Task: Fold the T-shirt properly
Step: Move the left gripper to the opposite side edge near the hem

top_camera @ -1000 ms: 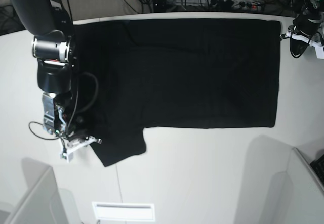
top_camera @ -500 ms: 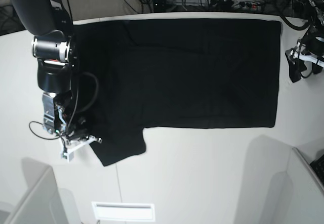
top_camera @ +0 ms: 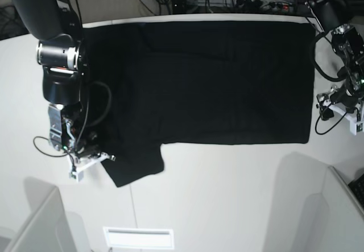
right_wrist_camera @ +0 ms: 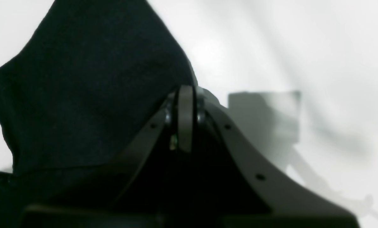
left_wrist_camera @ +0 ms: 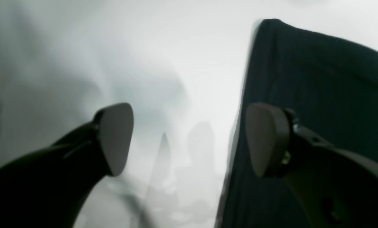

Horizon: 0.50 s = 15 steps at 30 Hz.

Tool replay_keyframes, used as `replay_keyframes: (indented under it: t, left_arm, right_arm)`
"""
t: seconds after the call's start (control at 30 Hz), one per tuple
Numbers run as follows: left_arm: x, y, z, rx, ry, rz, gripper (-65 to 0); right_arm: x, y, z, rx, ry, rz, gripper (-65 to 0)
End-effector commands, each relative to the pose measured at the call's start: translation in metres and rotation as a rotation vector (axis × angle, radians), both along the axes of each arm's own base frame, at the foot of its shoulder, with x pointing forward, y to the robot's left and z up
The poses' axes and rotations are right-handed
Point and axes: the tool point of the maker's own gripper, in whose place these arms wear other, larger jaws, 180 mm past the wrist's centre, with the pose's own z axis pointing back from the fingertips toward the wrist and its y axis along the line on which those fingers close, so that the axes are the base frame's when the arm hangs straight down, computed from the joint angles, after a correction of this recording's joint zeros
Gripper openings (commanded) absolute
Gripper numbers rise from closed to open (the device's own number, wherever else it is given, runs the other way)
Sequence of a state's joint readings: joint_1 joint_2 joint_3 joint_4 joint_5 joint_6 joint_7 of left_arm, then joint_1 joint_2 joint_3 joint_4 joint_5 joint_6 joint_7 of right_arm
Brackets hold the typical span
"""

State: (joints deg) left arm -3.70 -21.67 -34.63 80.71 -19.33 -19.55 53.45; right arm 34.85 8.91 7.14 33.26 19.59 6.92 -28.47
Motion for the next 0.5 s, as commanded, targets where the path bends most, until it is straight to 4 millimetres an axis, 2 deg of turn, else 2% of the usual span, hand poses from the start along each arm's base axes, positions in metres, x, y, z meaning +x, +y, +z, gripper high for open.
replay_keyframes:
  t: [0.0,0.13,0.23,0.47]
  left_arm:
    - [0.017,0.010,0.018,0.032,-0.044,-0.006,-12.5]
    - [0.044,0.011,0.015,0.008,-0.023,-0.011,-12.5]
    - [0.070,0.000,0.011,0.015,-0.026,-0.055,-12.5]
    - [0.101,-0.013,-0.011,-0.033,0.012,-0.074,-12.5]
  right_arm:
    - [0.013,-0.004,0.015,-0.005,-0.034,-0.002,-65.0]
    - [0.013,-0.004,0.015,-0.005,-0.034,-0.002,-65.0]
    - [0.013,-0.003,0.015,-0.004,-0.034,-0.001,-65.0]
    - [0.013,-0.003,0.015,-0.004,-0.034,-0.001,-65.0]
